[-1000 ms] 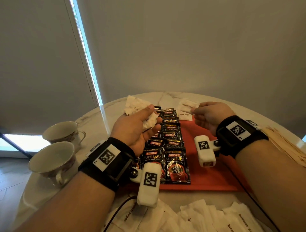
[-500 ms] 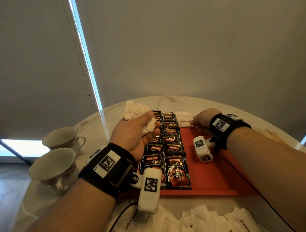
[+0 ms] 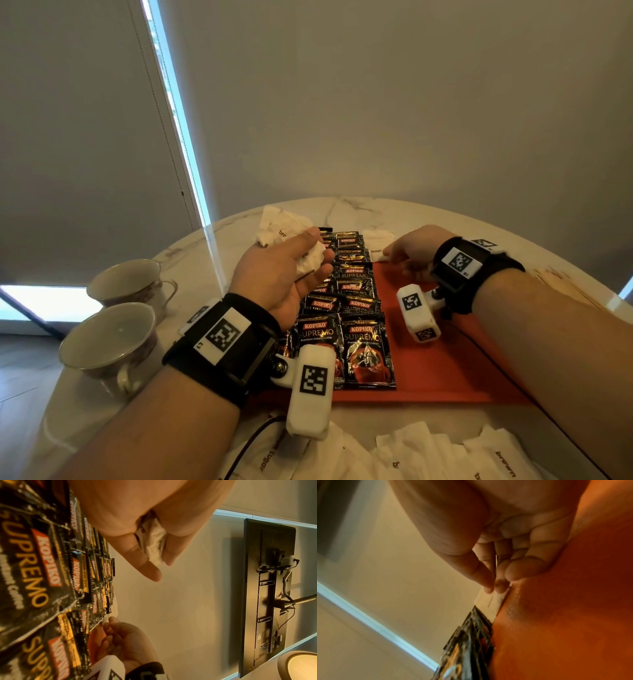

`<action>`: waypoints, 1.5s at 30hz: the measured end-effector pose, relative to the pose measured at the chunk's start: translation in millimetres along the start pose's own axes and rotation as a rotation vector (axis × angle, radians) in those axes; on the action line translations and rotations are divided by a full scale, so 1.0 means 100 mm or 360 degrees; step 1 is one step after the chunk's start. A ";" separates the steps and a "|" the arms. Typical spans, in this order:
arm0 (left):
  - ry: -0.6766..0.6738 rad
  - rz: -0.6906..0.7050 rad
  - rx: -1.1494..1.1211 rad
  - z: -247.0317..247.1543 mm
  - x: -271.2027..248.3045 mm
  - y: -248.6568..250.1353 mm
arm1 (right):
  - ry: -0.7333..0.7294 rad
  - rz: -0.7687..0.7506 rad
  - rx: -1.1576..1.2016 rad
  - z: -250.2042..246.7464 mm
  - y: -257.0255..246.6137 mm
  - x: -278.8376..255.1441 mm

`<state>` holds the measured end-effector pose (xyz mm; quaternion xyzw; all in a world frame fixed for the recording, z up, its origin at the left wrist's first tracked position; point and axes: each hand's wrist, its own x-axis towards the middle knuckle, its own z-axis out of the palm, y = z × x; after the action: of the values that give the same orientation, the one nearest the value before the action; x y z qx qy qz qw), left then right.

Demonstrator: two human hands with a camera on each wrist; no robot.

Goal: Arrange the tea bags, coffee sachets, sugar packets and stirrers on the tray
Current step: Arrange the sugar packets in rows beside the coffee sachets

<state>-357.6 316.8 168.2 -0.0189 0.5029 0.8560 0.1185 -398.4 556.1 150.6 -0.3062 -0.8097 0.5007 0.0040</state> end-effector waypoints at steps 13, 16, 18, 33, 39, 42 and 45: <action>-0.0126 -0.0173 0.0091 0.00 -0.04 -0.01 | -0.0129 -0.0123 0.0370 0.03 -0.09 -0.24; -0.0236 -0.0233 0.0184 0.01 -0.08 -0.01 | -0.0363 -0.0378 0.0604 0.03 -0.17 -0.54; -0.0314 -0.0251 0.0294 0.01 -0.11 -0.03 | -0.0596 -0.0547 0.0691 0.05 -0.18 -0.77; -0.0366 -0.0134 0.0274 0.02 -0.14 0.05 | -0.0742 -0.0707 0.0981 0.18 -0.18 -0.97; -0.0309 -0.0097 0.0207 0.01 -0.12 0.04 | -0.0749 -0.0730 0.1000 0.23 -0.18 -0.97; -0.0310 -0.0038 0.0249 0.01 -0.13 0.01 | -0.0786 -0.0715 0.0995 0.23 -0.18 -0.98; -0.0234 -0.0054 0.0219 0.02 -0.11 0.01 | -0.0729 -0.0695 0.1053 0.23 -0.20 -0.95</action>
<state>-347.3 316.4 172.1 0.0435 0.5500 0.8164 0.1707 -338.0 483.6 184.4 0.0080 -0.6318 0.7746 0.0281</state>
